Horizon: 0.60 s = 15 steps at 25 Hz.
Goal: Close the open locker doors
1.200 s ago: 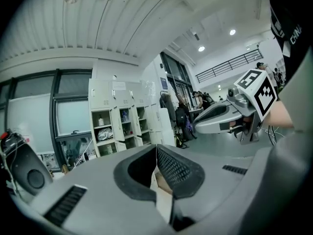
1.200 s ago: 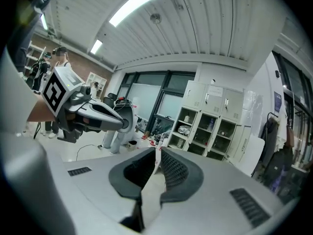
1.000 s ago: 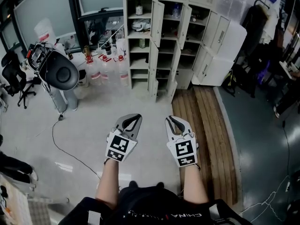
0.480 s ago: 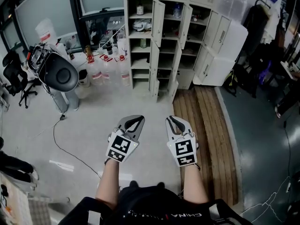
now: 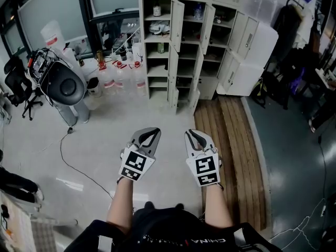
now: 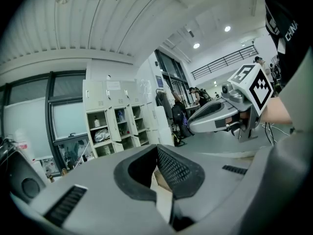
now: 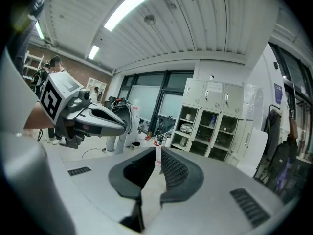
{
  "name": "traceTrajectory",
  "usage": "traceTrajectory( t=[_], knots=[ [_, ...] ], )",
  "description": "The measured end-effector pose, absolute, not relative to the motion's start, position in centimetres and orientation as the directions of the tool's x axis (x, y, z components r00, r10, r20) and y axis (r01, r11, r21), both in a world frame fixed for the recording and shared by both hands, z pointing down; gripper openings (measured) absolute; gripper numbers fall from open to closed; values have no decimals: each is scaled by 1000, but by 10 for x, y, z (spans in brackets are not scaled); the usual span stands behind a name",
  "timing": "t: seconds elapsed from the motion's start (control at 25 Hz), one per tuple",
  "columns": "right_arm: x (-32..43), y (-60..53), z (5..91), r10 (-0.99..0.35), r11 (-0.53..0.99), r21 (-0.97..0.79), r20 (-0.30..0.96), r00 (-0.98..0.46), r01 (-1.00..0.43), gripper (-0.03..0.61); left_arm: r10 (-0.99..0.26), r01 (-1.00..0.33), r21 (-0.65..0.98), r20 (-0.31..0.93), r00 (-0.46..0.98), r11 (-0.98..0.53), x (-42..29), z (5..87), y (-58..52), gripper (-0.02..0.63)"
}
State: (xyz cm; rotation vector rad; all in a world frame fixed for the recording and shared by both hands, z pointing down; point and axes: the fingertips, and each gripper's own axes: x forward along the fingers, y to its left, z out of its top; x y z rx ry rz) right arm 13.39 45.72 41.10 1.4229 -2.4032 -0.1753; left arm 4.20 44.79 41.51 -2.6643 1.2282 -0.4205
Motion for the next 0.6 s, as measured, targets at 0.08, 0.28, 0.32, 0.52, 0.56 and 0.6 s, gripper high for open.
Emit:
traceTrajectory(
  t=[0.08, 0.28, 0.32, 0.52, 0.56, 0.6],
  knots=[
    [141, 456, 413, -874, 481, 281, 235, -426, -831, 58, -768, -718, -276, 179, 615, -639, 45, 415, 447, 20],
    [169, 456, 420, -883, 459, 267, 249, -399, -848, 58, -775, -728, -266, 175, 608, -631, 64, 417, 447, 21],
    [176, 456, 420, -883, 458, 259, 247, -400, -850, 58, -775, -730, -263, 172, 608, -631, 69, 418, 447, 21],
    [206, 454, 428, -877, 466, 210, 243, -415, -860, 58, -791, -743, -273, 184, 584, -611, 93, 427, 452, 21],
    [211, 453, 430, -874, 470, 202, 246, -420, -859, 58, -797, -749, -273, 189, 574, -604, 95, 429, 453, 21],
    [215, 452, 434, -871, 475, 194, 248, -425, -859, 58, -802, -755, -272, 195, 564, -597, 96, 432, 454, 21]
  ],
)
